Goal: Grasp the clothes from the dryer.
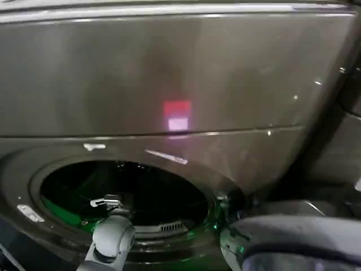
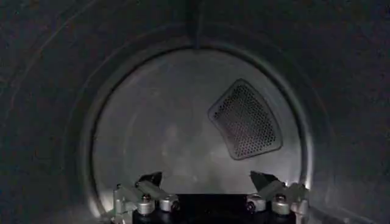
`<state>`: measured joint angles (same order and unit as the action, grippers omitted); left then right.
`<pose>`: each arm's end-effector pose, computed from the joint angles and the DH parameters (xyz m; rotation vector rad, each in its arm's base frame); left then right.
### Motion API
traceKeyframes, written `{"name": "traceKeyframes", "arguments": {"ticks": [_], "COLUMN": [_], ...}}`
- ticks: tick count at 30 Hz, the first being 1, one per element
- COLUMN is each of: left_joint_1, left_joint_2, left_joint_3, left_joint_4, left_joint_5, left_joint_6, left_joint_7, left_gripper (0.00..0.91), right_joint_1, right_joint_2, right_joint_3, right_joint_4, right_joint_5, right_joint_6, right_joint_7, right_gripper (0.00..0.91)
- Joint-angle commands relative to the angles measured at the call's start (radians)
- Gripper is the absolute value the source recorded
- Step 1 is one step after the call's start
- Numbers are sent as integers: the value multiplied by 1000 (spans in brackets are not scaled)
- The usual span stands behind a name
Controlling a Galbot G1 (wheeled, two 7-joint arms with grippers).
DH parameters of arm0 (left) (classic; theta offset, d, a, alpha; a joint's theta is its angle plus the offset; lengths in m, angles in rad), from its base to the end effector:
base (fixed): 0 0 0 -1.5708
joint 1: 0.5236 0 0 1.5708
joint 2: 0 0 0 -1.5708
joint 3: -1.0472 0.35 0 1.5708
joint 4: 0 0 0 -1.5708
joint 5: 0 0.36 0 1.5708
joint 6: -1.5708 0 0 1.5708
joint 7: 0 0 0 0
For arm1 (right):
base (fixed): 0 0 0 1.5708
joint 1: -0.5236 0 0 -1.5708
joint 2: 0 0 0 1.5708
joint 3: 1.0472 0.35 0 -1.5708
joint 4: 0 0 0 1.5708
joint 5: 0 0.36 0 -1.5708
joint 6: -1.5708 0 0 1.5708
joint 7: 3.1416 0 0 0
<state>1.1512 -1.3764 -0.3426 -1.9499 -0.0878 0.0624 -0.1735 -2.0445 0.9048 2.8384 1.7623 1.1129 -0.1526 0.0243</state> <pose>0.3039 -0.0172 -0.2573 0.0857 2.9513 0.0732 -0.1808 -0.3784 0.1681 1.2853 1.8656 -0.5462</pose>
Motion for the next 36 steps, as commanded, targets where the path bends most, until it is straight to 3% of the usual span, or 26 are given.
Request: {"name": "traceKeyframes", "arguments": {"ticks": [1, 6, 10, 17, 25, 27, 30, 36], "left_joint_1": [-135, -295, -404, -588, -689, -719, -773, -889], "left_joint_2": [-36, -79, -68, -60, -20, -1, 17, -44], "left_joint_3": [-1, 1, 2, 17, 67, 103, 176, 228], "left_joint_4": [172, 311, 398, 626, 731, 782, 871, 1079], "left_joint_5": [-2, 1, 22, 35, 112, 162, 277, 491], "left_joint_6": [-6, 17, 89, 89, 222, 209, 110, -56], "left_joint_7": [15, 38, 117, 156, 369, 487, 635, 752], "left_gripper": [907, 907, 907, 907, 907, 907, 907, 907], "right_joint_1": [-5, -12, -8, 5, 3, 1, -3, -9], "right_joint_2": [-1, 3, 8, 10, 11, 10, 8, 16], "right_joint_3": [9, 19, 22, 7, 7, 10, 15, 21], "right_joint_4": [-1, -3, -3, 5, -1, 2, 3, 7], "right_joint_5": [-4, -6, -4, -2, 1, 3, 6, 6], "right_joint_6": [-14, -20, -20, -19, -19, -19, -19, -18], "right_joint_7": [4, 3, 1, -1, -3, -3, -3, -3], "right_gripper": [907, 907, 907, 907, 907, 907, 907, 907]}}
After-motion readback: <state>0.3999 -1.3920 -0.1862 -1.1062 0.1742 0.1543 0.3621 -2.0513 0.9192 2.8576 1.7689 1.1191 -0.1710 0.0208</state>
